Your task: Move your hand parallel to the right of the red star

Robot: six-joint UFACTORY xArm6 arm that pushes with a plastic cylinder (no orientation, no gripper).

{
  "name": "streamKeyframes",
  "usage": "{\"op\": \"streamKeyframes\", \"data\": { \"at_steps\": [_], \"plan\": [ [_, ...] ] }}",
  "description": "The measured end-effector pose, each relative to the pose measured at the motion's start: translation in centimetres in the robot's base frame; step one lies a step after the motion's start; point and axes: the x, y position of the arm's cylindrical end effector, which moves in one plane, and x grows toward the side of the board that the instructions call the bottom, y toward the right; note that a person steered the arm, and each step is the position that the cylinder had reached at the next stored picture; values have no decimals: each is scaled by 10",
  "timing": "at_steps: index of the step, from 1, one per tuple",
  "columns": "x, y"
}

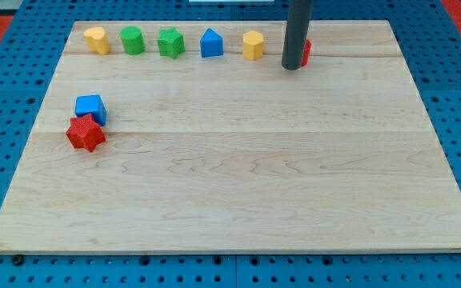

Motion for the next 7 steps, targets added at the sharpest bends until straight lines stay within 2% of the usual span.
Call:
{"op": "streamKeyframes", "data": {
  "at_steps": [4,7],
  "plan": [
    [-14,-3],
    [104,-116]
  ]
}}
